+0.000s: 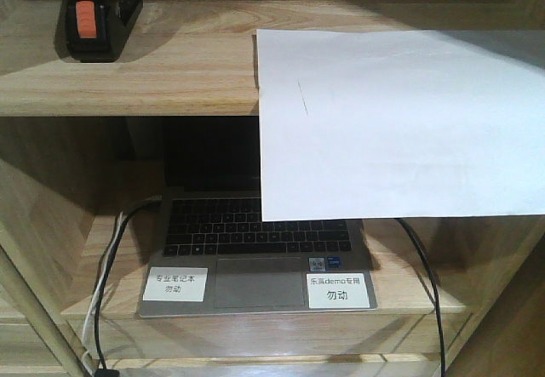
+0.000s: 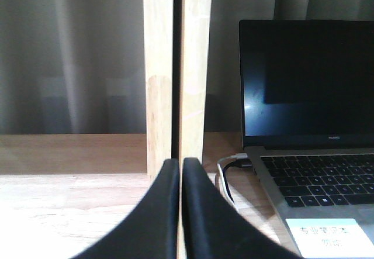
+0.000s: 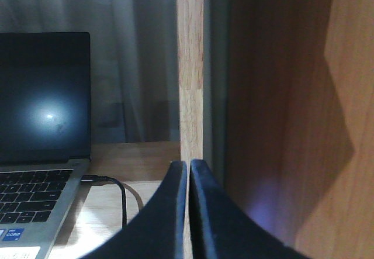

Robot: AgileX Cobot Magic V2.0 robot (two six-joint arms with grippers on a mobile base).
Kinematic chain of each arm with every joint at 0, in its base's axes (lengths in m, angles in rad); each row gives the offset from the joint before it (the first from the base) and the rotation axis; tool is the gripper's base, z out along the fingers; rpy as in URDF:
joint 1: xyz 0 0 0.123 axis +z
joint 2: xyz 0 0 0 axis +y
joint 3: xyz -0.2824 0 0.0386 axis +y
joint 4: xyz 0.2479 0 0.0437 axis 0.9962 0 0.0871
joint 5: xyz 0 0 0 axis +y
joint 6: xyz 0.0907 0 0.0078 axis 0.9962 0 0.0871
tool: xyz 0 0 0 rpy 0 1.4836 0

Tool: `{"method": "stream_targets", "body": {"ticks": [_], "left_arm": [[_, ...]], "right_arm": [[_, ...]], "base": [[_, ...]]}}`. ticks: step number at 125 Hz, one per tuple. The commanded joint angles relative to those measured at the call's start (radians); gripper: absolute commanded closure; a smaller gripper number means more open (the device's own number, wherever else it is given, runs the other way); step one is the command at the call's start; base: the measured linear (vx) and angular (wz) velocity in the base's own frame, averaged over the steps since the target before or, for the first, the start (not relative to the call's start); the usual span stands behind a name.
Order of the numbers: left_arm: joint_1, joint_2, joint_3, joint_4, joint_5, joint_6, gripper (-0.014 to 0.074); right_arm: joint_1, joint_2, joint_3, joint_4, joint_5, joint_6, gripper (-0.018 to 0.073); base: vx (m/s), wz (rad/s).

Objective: Grab stapler and paper to desk for stapling

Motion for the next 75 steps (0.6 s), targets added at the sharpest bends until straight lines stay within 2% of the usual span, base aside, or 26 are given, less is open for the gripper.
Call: {"method": "stream_targets", "body": {"ticks": [1, 75], "left_arm": [[-0.002, -0.015, 0.012, -0.002, -0.070, -0.009, 0.0603], [-0.002, -0.015, 0.012, -0.002, -0.070, -0.009, 0.0603]], "right_arm": [[-0.004, -0.010, 0.001, -0.009, -0.070, -0.009, 0.0566], [-0.004, -0.010, 0.001, -0.009, -0.070, -0.009, 0.0566]], "base": [[0.00, 0.00], [0.00, 0.00]]}}
